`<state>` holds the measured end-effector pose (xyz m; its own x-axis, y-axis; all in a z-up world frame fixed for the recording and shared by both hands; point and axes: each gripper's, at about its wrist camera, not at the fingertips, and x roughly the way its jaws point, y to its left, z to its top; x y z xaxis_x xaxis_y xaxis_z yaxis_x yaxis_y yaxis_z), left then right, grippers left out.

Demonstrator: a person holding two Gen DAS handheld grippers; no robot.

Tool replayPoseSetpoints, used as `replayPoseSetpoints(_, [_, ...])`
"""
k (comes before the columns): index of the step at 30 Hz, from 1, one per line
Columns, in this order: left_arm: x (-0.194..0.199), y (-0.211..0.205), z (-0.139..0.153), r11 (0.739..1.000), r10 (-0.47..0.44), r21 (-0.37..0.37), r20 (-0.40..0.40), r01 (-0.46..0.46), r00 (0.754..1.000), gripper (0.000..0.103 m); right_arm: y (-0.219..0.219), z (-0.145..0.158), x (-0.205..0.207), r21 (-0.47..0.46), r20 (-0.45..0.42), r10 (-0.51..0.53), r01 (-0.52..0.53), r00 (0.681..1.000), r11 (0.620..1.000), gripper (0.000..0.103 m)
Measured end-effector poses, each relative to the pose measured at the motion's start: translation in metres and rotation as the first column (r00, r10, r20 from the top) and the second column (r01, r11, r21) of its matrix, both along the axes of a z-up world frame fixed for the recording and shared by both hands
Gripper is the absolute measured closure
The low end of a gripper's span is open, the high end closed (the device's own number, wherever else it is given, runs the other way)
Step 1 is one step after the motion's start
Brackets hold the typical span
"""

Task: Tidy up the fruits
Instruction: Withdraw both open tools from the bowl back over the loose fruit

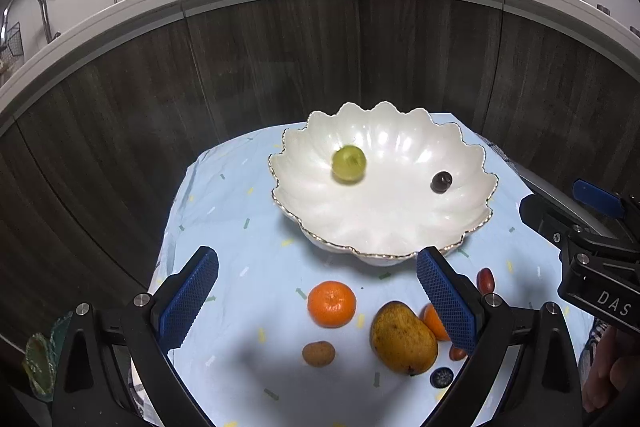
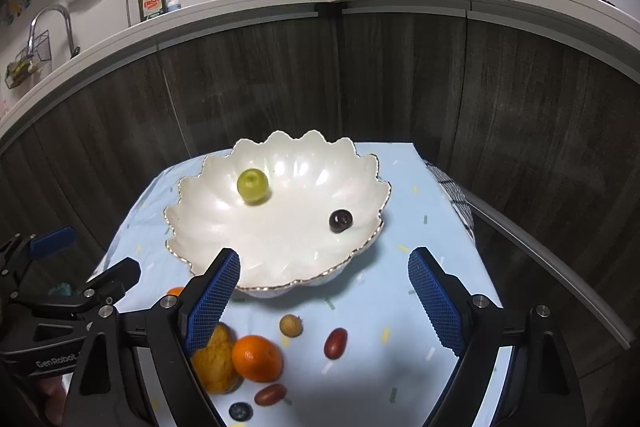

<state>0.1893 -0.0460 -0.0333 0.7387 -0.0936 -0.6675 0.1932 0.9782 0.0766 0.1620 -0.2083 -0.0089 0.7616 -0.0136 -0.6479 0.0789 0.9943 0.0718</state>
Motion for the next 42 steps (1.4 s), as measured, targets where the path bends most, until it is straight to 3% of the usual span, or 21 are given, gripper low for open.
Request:
replayPoseSetpoints(19, [-0.033, 0.014, -0.01, 1.0, -0.017, 0.001, -0.012, 0.017, 1.0, 0.002, 0.02, -0.008, -0.028, -0.025, -0.031, 0.039, -0.04, 0.999, 0.999, 0.016])
replayPoseSetpoints(42, [-0.049, 0.029, -0.046, 0.998, -0.058, 0.0, -0.058, 0.058, 0.997, 0.002, 0.043, -0.048, -0.046, -0.041, -0.145, 0.08, -0.087, 0.986, 0.995, 0.016])
